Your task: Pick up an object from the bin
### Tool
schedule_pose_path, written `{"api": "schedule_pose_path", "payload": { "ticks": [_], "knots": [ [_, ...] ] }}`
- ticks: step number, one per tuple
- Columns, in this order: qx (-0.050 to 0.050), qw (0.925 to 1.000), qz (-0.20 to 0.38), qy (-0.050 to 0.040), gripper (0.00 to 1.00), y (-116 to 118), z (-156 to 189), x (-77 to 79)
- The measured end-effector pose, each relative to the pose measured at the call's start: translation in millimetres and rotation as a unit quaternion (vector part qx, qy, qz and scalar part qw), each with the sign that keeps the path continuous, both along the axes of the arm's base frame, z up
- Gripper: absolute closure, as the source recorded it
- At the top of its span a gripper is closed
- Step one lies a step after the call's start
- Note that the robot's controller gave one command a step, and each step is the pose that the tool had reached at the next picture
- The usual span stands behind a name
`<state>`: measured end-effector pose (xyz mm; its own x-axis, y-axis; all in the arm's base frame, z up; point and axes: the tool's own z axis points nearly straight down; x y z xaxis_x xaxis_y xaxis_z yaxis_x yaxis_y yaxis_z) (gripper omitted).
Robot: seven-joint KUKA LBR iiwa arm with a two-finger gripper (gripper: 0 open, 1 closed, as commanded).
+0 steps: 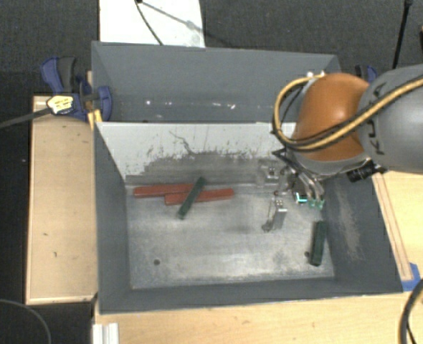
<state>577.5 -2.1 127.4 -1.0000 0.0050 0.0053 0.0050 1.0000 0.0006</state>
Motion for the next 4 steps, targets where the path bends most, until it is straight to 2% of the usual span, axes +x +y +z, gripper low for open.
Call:
{"api": "schedule_pose_path", "payload": {
  "ticks": [1,2,3,4],
  "knots": [
    [0.001,1.0,0.007,-0.0041,0.0,40,-20,12.7],
    [0.001,0.9778,0.209,-0.002,0.0,88,-56,14.1],
    [0.001,0.9784,0.207,-0.0054,1.0,87,-53,16.6],
    [0.001,0.9786,0.206,-0.0031,0.0,86,-55,15.0]
  ]
}}
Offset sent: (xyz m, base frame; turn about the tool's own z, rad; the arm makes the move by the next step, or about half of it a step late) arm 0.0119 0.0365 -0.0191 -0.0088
